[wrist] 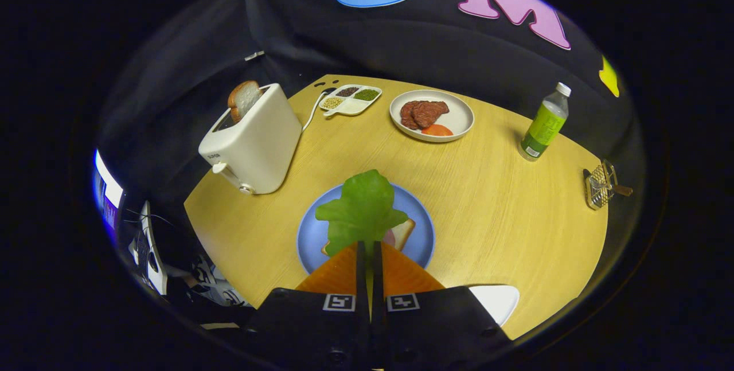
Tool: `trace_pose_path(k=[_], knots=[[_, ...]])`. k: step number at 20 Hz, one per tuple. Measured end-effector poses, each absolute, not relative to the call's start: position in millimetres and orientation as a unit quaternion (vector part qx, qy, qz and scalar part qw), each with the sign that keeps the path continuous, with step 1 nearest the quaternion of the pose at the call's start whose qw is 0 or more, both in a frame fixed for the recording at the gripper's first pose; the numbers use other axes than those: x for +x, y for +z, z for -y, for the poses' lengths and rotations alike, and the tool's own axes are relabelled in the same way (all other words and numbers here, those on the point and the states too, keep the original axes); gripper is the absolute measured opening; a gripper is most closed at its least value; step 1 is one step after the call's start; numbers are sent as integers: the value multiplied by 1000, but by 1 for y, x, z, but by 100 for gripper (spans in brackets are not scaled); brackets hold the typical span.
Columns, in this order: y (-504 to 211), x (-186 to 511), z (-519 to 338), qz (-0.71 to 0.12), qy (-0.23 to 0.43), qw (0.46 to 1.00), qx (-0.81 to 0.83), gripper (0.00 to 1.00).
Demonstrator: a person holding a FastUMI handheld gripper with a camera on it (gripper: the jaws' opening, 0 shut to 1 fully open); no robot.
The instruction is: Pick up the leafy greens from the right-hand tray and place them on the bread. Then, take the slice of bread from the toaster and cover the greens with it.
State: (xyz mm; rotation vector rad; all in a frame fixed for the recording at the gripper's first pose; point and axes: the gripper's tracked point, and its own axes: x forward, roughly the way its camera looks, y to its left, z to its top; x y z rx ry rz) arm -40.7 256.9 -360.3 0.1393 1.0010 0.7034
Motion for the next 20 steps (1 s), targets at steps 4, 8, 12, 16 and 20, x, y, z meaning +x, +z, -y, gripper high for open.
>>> trace_pose_path(k=[4,8,12,16,20], knots=[[-376,-30,-265,-472,319,820,56,21],[-358,-23,-261,-450,309,835,67,77],[-308,-11,-266,-412,320,849,80,75],[-241,6,-306,-366,349,858,88,75],[-187,25,-377,-338,389,852,97,75]])
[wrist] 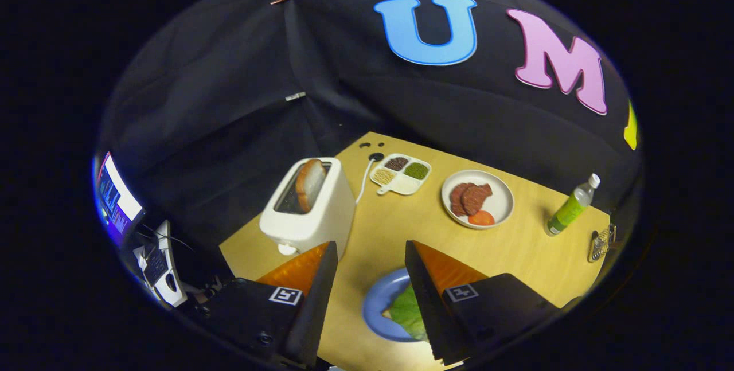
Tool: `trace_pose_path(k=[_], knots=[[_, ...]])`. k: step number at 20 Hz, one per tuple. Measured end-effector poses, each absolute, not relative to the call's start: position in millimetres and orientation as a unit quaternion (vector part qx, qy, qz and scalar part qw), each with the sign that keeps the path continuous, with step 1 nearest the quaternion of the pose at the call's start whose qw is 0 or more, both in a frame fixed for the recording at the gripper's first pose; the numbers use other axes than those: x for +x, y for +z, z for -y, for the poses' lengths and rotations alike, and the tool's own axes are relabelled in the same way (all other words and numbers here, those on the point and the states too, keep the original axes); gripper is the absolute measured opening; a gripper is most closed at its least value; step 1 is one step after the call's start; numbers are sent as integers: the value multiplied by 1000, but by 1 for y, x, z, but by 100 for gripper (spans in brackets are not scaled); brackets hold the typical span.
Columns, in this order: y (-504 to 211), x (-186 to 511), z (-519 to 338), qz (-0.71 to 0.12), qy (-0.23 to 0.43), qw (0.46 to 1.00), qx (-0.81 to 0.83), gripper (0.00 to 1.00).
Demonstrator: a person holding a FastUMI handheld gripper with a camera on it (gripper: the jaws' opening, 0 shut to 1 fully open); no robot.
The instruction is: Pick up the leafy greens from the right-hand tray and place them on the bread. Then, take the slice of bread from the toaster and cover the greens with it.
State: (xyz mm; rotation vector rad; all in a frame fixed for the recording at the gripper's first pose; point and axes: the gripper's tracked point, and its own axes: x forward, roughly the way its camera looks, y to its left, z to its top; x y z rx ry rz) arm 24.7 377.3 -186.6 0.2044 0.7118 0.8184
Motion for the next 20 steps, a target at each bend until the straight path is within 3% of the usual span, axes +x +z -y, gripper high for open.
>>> trace_pose_path(k=[8,15,18,20], knots=[[-177,48,-509,-330,421,843,58,75],[-211,68,-559,-357,405,841,26,75],[-223,79,-565,-368,389,844,4,73],[-230,85,-566,-378,375,846,-2,58]])
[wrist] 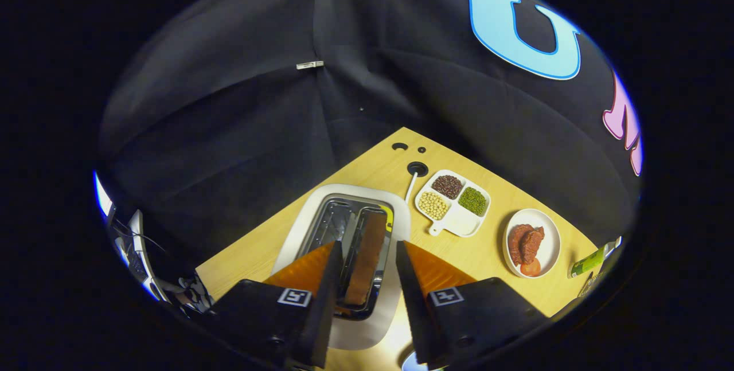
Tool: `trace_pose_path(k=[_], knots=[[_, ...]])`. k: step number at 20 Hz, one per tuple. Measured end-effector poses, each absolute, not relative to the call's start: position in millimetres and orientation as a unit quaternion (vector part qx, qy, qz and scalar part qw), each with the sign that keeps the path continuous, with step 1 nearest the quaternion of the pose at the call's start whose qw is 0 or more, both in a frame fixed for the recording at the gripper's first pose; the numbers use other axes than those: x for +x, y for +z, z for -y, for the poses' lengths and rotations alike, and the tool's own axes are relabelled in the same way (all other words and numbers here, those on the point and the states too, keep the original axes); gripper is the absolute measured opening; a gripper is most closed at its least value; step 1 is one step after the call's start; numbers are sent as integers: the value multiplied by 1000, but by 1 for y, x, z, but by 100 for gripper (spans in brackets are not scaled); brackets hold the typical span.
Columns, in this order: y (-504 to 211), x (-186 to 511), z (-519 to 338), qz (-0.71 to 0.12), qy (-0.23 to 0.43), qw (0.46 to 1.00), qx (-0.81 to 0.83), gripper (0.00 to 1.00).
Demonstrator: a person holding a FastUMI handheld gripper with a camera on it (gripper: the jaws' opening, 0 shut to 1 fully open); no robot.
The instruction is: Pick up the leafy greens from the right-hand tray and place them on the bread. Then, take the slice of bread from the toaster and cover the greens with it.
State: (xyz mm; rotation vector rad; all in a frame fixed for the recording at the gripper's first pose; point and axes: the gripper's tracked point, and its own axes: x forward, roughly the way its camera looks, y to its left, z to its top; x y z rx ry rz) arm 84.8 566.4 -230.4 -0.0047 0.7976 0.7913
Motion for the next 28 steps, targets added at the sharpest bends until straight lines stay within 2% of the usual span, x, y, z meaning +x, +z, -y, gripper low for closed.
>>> trace_pose_path(k=[5,6,11,17,23,28], knots=[[-233,84,-570,-403,367,838,28,18],[-227,85,-569,-401,370,837,40,16],[-172,93,-536,-374,370,844,105,15],[-121,95,-432,-331,346,865,149,15],[-155,66,-318,-337,279,891,123,15],[-233,27,-270,-379,203,890,153,15]])
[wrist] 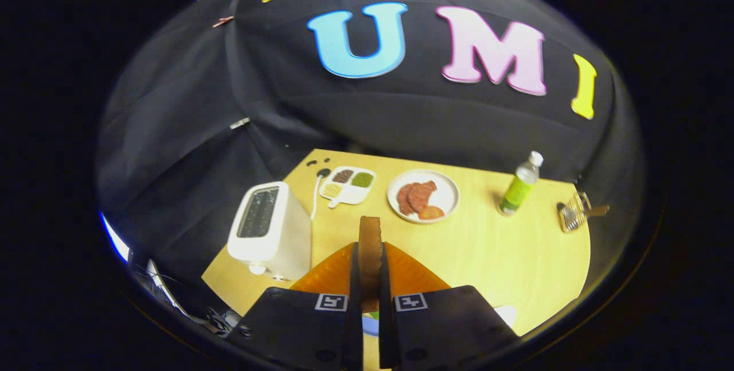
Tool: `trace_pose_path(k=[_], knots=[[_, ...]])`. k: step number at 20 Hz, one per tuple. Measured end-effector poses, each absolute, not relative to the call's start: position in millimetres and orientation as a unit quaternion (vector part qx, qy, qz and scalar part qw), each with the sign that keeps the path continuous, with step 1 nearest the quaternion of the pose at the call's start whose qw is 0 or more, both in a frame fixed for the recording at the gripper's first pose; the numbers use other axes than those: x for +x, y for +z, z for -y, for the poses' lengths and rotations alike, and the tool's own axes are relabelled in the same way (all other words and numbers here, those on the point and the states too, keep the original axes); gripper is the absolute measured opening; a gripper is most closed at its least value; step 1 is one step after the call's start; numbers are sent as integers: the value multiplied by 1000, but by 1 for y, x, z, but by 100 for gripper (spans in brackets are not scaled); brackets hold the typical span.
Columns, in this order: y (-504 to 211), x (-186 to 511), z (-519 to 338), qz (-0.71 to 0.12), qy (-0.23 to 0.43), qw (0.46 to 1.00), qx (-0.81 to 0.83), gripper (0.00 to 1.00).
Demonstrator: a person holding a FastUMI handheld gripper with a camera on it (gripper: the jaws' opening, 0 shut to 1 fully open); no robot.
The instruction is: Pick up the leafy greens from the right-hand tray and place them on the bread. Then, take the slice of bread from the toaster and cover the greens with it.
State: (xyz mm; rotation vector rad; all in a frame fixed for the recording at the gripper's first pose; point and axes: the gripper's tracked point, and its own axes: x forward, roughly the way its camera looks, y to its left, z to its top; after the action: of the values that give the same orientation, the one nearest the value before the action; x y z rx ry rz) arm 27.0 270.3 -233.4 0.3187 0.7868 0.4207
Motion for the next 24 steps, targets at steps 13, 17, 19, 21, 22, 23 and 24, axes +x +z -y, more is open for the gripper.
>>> trace_pose_path(k=[13,17,19,21,22,23,24], knots=[[-368,-5,-281,-432,130,836,312,15],[-398,-7,-255,-440,103,836,312,15],[-412,-11,-249,-455,95,833,299,23],[-430,-19,-242,-480,92,831,267,43],[-435,-24,-238,-487,92,831,253,52],[-435,-25,-234,-488,93,832,246,61],[-432,-25,-231,-485,94,835,243,63]])
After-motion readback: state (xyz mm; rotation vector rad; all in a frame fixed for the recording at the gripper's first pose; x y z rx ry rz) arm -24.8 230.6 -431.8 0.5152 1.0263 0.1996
